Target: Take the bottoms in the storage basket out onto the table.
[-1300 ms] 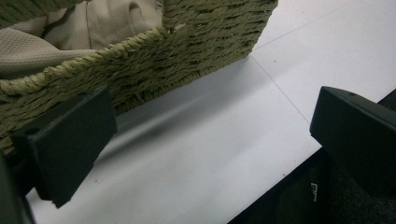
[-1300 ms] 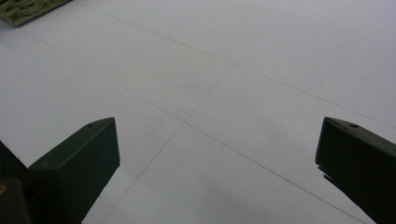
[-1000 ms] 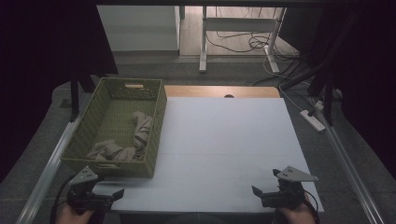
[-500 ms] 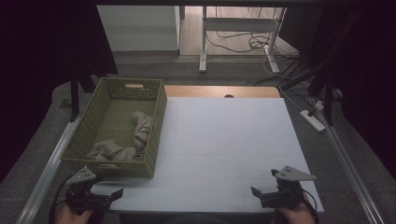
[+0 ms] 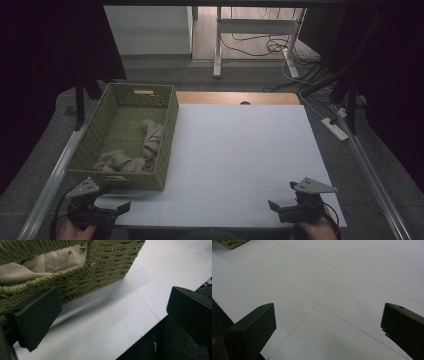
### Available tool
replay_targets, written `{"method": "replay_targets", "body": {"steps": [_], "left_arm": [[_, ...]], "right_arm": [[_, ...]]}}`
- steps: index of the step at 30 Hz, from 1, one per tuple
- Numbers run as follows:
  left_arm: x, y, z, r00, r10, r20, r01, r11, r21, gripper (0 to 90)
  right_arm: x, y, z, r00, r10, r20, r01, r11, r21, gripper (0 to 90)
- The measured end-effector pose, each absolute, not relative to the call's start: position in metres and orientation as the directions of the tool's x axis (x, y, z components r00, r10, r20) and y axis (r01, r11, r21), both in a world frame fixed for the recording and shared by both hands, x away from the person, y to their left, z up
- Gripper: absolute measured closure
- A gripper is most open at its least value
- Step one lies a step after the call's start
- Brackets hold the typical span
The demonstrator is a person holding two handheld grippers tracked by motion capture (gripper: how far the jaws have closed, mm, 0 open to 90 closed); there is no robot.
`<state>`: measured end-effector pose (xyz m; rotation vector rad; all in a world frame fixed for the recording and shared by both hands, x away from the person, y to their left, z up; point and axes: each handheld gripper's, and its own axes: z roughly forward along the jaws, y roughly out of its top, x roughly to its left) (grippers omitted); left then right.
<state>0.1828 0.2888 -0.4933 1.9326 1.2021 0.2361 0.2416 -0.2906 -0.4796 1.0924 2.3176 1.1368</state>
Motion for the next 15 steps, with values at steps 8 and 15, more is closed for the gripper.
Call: {"method": "replay_targets", "body": {"steps": [8, 15], "left_arm": [[0.1834, 0.2897, -0.4903, 0.551, 0.803, -0.227, 0.639, -0.231, 0.733, 0.0], [0.1842, 0.2901, -0.4837, 0.577, 0.792, -0.197, 0.614, -0.263, 0.744, 0.0]], "right_arm": [[0.2420, -0.2904, -0.4799, -0.648, 0.761, 0.032, 0.493, 0.387, 0.779, 0.4], [0.2427, -0.2902, -0.4801, -0.649, 0.760, 0.033, 0.496, 0.390, 0.776, 0.4]]}}
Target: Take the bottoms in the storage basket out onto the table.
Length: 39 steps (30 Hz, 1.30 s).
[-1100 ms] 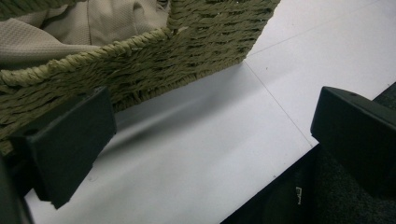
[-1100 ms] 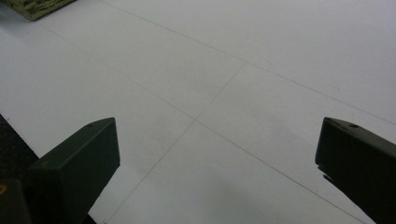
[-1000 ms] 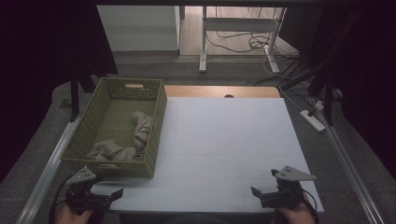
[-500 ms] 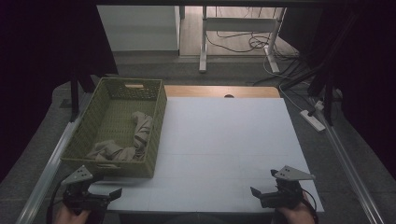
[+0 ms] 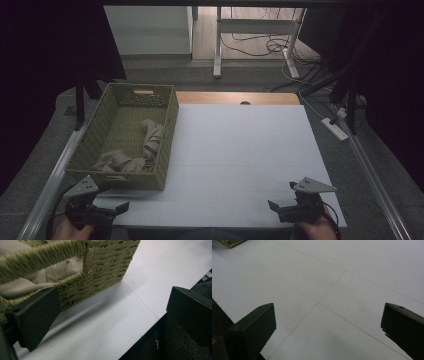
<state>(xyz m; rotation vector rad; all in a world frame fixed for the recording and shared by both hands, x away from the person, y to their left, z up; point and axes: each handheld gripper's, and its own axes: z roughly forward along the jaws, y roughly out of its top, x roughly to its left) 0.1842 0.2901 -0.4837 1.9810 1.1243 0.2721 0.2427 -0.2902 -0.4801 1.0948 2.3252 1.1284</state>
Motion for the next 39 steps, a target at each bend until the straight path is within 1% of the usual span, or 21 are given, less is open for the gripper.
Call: {"method": "replay_targets", "body": {"steps": [5, 13, 19, 25, 31, 39], "left_arm": [[0.185, 0.290, -0.478, 0.577, 0.796, -0.182, 0.607, -0.269, 0.748, 0.0], [0.186, 0.293, -0.469, 0.568, 0.798, -0.202, 0.609, -0.243, 0.755, 0.0], [0.187, 0.295, -0.463, 0.553, 0.814, -0.181, 0.620, -0.256, 0.742, 0.0], [0.191, 0.295, -0.456, 0.556, 0.815, -0.164, 0.605, -0.262, 0.752, 0.0], [0.198, 0.302, -0.456, 0.548, 0.822, -0.154, 0.585, -0.244, 0.774, 0.0], [0.211, 0.307, -0.454, 0.522, 0.837, -0.167, 0.611, -0.230, 0.757, 0.0]], "right_arm": [[0.243, -0.290, -0.480, -0.648, 0.761, 0.036, 0.500, 0.389, 0.773, 0.4], [0.244, -0.291, -0.480, -0.645, 0.763, 0.040, 0.504, 0.385, 0.773, 0.4], [0.244, -0.291, -0.480, -0.645, 0.763, 0.045, 0.507, 0.384, 0.772, 0.4], [0.245, -0.291, -0.481, -0.646, 0.762, 0.050, 0.510, 0.382, 0.770, 0.4], [0.246, -0.291, -0.481, -0.646, 0.761, 0.053, 0.512, 0.382, 0.769, 0.4], [0.246, -0.291, -0.481, -0.647, 0.760, 0.057, 0.515, 0.380, 0.768, 0.4]]}}
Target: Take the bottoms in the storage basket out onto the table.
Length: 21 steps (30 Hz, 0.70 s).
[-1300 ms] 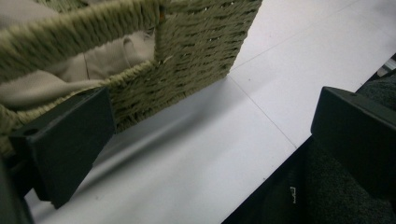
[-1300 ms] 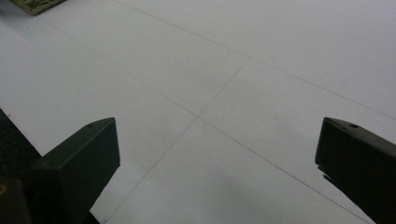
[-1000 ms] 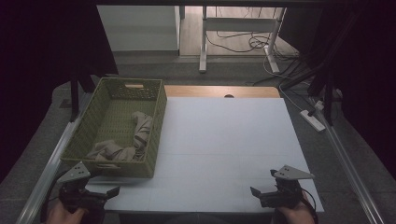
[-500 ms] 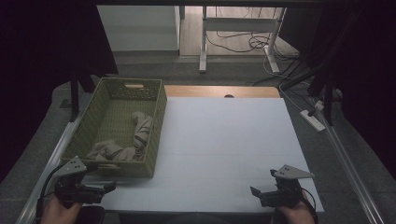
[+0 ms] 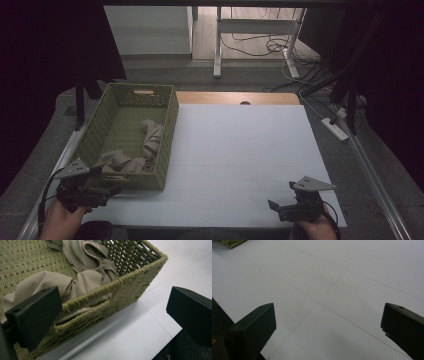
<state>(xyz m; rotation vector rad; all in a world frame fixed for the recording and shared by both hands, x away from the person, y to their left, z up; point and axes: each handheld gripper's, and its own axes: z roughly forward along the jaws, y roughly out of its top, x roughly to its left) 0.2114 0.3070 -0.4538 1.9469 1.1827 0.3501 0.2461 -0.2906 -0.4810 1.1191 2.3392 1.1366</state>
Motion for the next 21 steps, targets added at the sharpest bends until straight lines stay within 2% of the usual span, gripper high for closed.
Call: {"method": "replay_targets", "body": {"steps": [8, 12, 21], "left_arm": [[0.228, 0.307, -0.450, 0.485, 0.866, -0.119, 0.638, -0.258, 0.725, 0.0], [0.236, 0.309, -0.448, 0.455, 0.882, -0.125, 0.656, -0.237, 0.717, 0.4], [0.253, 0.313, -0.444, 0.466, 0.877, -0.115, 0.670, -0.265, 0.693, 0.1]], "right_arm": [[0.247, -0.290, -0.481, -0.650, 0.757, 0.061, 0.519, 0.384, 0.764, 0.7], [0.247, -0.291, -0.481, -0.650, 0.757, 0.066, 0.520, 0.380, 0.765, 0.7], [0.248, -0.292, -0.481, -0.649, 0.757, 0.077, 0.524, 0.372, 0.766, 0.6]]}}
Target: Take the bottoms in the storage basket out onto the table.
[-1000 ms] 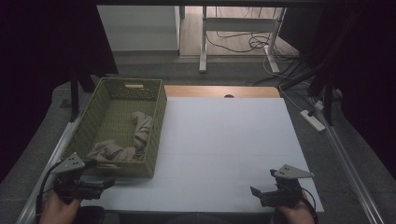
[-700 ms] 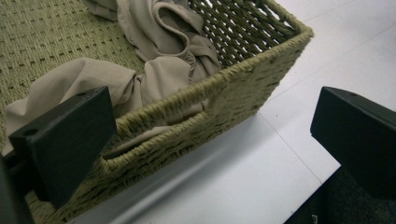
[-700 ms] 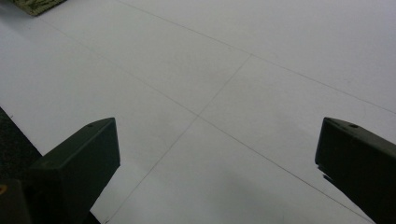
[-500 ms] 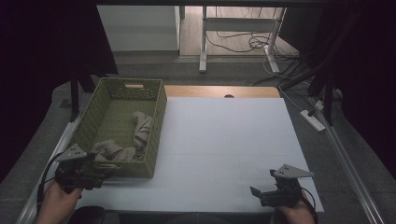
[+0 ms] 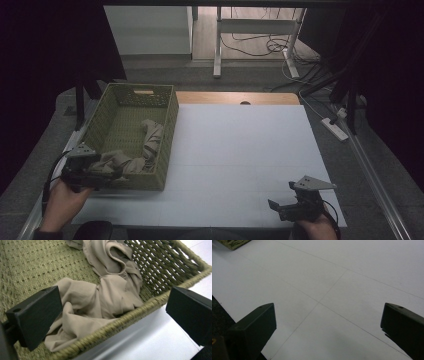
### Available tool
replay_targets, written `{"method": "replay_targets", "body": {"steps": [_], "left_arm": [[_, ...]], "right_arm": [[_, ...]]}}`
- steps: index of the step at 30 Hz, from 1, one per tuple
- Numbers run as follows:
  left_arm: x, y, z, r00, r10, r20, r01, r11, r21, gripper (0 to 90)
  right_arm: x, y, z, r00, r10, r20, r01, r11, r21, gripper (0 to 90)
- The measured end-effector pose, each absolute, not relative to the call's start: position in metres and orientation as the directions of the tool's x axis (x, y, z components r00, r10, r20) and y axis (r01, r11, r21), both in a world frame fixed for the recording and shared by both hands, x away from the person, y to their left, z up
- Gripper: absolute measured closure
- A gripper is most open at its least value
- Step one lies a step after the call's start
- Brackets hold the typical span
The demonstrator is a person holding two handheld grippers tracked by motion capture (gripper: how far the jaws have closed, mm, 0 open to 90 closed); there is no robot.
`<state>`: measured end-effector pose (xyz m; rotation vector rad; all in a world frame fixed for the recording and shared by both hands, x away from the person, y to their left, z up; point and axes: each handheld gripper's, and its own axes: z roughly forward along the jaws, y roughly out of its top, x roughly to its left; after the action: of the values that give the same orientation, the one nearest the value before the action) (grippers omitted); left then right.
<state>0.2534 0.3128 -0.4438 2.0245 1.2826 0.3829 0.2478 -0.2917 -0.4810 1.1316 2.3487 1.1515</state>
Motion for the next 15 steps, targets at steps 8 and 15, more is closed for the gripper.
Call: {"method": "replay_targets", "body": {"steps": [8, 15], "left_arm": [[0.272, 0.320, -0.440, 0.482, 0.869, -0.114, 0.681, -0.290, 0.672, 0.1], [0.292, 0.325, -0.437, 0.516, 0.848, -0.123, 0.681, -0.319, 0.659, 0.3]], "right_arm": [[0.248, -0.292, -0.481, -0.650, 0.756, 0.080, 0.526, 0.372, 0.765, 0.7], [0.249, -0.292, -0.481, -0.651, 0.754, 0.081, 0.526, 0.372, 0.765, 0.7]]}}
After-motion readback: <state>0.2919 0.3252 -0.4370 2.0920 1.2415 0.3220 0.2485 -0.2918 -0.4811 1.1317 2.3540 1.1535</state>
